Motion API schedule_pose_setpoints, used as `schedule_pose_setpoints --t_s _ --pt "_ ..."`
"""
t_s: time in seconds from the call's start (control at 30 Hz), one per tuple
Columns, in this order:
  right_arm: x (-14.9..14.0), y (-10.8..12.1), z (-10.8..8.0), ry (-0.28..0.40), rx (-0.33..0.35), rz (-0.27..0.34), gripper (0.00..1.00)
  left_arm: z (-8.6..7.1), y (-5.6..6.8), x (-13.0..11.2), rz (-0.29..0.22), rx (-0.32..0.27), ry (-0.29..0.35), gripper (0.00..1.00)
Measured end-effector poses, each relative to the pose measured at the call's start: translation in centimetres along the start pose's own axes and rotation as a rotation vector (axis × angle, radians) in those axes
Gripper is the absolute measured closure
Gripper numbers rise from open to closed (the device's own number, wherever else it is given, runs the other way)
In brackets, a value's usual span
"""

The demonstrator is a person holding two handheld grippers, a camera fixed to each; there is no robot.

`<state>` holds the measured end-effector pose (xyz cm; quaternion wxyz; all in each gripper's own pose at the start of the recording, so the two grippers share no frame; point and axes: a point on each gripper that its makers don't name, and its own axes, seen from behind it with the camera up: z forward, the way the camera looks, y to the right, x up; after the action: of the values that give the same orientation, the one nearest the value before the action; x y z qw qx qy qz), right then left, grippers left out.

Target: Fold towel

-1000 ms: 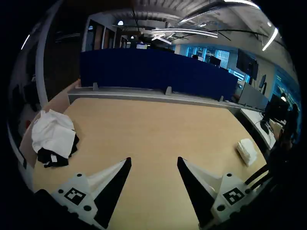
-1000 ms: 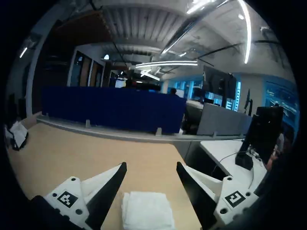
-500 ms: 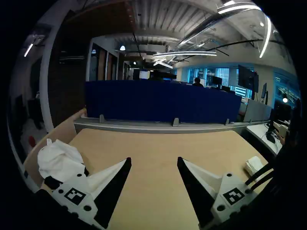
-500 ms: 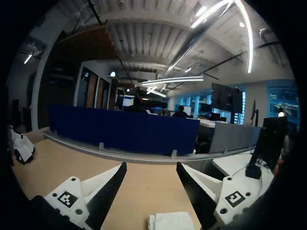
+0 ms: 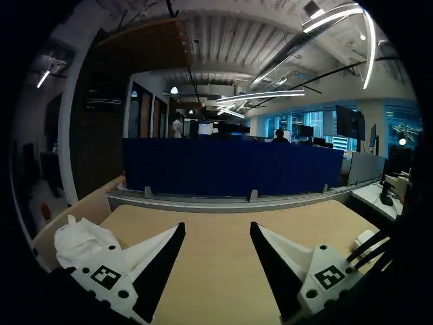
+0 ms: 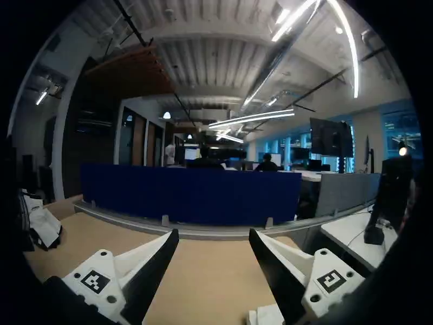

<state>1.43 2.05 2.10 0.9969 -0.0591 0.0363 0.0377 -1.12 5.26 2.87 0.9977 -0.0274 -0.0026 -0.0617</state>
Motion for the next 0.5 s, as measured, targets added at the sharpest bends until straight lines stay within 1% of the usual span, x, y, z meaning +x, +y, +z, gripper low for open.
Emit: schedule_pose_setpoints --t_s 0.1,0.27,0.4,0.5 --pt "0.3 -1.0 0.3 0.001 0.002 0.006 0.00 0.0 -0.2 0.1 0.005 0.005 0.017 0.12" --pt "0.5 -2.5 0.6 0.002 0.010 0.008 0.00 0.1 -0.2 0.2 0.002 -0.001 0.038 0.12" --pt "0.3 -3.5 0.7 -0.009 0.013 0.005 0.00 0.4 -0.6 0.2 0.004 0.006 0.051 0.12" --pt "0.4 -4.5 0.7 -0.017 0.021 0.007 0.00 0.4 -0.6 0.0 0.008 0.011 0.065 0.12"
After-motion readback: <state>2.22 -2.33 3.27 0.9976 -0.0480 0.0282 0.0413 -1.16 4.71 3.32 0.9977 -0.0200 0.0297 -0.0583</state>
